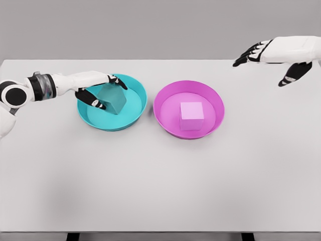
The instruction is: Place the blocks in the corresponding plates according to their colors
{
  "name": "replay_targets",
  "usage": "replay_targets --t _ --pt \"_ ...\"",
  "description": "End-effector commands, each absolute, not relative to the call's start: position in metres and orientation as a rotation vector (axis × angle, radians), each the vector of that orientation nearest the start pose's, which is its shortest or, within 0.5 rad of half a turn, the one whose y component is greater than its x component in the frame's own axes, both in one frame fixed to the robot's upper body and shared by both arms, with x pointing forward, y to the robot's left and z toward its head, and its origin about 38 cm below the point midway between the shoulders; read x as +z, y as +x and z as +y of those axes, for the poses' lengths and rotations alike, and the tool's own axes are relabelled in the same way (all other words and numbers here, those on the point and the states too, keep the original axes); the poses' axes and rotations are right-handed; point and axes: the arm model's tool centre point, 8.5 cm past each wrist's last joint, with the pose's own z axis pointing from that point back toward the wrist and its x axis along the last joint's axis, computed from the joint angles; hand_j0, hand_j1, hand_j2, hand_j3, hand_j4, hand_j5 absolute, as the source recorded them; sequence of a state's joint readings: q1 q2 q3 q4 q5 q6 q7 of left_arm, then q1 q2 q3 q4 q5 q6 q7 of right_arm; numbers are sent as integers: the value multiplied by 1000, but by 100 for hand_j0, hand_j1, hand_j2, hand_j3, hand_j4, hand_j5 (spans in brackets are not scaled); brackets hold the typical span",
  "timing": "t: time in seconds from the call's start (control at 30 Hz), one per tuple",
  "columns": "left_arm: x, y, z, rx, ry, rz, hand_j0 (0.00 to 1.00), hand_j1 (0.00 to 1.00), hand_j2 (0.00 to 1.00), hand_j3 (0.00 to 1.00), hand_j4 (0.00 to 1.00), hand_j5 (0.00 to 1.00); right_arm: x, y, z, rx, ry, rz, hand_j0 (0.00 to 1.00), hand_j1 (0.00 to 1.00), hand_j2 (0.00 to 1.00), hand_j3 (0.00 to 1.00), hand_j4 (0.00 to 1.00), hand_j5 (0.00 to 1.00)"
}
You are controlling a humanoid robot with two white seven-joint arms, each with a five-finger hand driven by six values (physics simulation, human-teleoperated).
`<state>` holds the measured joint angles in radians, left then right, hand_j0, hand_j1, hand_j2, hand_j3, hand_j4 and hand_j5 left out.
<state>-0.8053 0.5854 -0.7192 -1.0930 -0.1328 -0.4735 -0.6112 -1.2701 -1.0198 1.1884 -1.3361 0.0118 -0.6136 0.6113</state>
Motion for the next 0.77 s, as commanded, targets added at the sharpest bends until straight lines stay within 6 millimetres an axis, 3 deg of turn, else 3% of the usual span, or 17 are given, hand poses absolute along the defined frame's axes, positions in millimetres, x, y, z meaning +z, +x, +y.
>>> replay_targets --t 0.0,0.07,0.13,0.23,0.33,0.4,0.43,0.53,0.6,0.73 --pt "189 499 267 -1730 116 -1417 98 98 98 98 98 98 347 468 -360 2091 -456 -1290 100 100 100 100 100 100" --pt "193 498 265 -1741 113 -1435 100 100 100 100 100 100 331 468 -357 2092 -413 -1277 100 100 100 100 100 100" --pt "218 494 258 -1759 127 -1527 100 100 100 100 100 100 318 468 -350 2096 -372 -1277 100 100 100 100 100 100" --pt "276 469 280 -1798 169 -1702 100 100 100 100 100 100 325 469 -356 2081 -401 -1286 100 100 100 100 100 100" --pt "298 459 313 -1724 186 -1781 100 100 100 100 100 100 318 469 -357 2078 -390 -1276 100 100 100 100 100 100" --pt "294 451 335 -1613 178 -1823 100 100 100 100 100 100 318 471 -360 2061 -394 -1275 100 100 100 100 100 100" --pt "287 443 354 -1591 188 -1783 100 100 100 100 100 100 317 472 -362 2053 -395 -1275 100 100 100 100 100 100" --pt "271 425 385 -1507 131 -1734 100 100 100 100 100 100 310 478 -370 2019 -398 -1254 100 100 100 100 100 100" --pt "250 416 392 -1493 103 -1681 100 100 100 100 100 100 309 483 -384 1974 -416 -1236 100 100 100 100 100 100" --pt "241 414 394 -1486 93 -1659 100 100 100 100 100 100 308 485 -376 1982 -404 -1252 100 100 100 100 100 100"
